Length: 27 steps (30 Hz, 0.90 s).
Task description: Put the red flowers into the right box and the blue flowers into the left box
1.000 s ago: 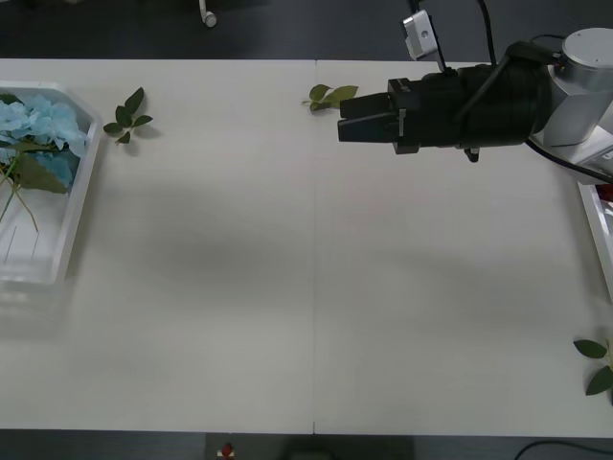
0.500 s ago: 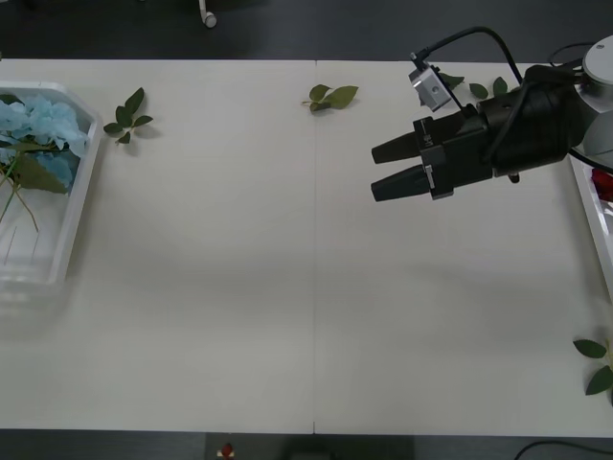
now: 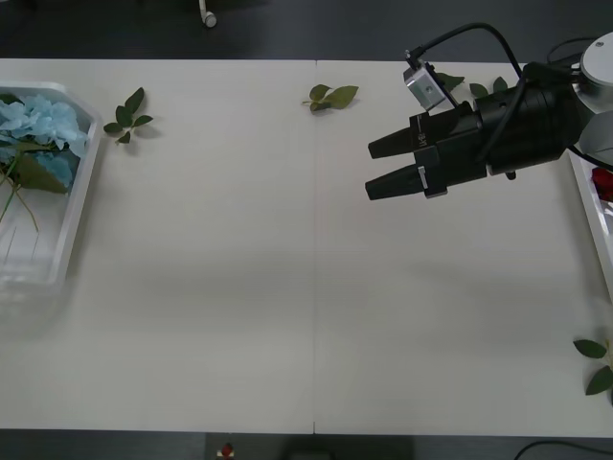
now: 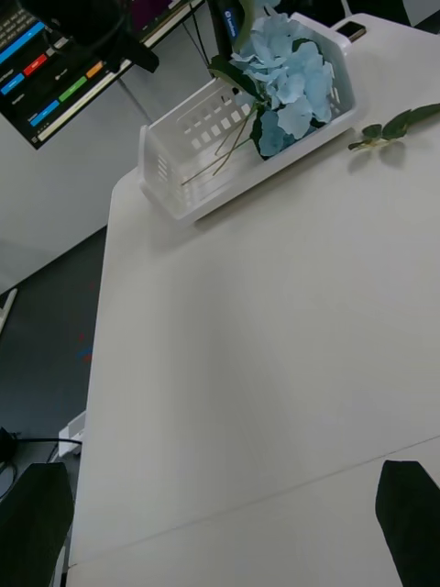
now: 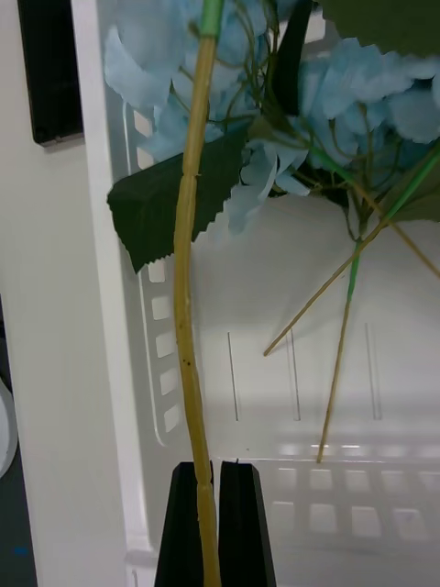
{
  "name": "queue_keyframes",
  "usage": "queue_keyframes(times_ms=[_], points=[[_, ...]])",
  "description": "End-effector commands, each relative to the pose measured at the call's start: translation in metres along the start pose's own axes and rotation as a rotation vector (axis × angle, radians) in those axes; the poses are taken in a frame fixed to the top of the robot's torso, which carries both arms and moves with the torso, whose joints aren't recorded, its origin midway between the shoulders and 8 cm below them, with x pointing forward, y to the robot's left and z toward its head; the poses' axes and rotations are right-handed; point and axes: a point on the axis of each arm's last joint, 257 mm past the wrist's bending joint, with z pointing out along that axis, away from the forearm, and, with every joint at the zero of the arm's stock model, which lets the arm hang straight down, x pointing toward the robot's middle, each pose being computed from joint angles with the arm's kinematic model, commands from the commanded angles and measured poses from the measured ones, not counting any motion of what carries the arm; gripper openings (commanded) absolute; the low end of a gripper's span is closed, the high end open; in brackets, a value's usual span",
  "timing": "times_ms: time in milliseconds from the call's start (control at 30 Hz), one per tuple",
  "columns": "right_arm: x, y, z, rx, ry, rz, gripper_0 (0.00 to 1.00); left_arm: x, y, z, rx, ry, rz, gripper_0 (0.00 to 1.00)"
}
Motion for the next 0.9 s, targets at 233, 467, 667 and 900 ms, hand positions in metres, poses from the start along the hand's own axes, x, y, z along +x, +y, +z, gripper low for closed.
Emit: queue_keyframes(times_ms=[233,467,667,900], points=[[-0.011,0.006,-0.031,-0.014,0.091,-0.116,0.96,0.004,0.028,0.028,-0.092,0.034,0.043,0.00],[-0.004,0.002,-0.032,0.000,0.116,-0.130,0.96,0.008,0.017,0.055,-0.099,0.039,0.051,0.00],[-0.005,0.003,-0.032,-0.001,0.113,-0.129,0.96,0.002,0.017,0.054,-0.103,0.025,0.056,0.30],[-0.005,0.002,-0.031,0.001,0.113,-0.128,0.97,-0.023,0.029,0.035,-0.122,-0.046,0.043,1.00]])
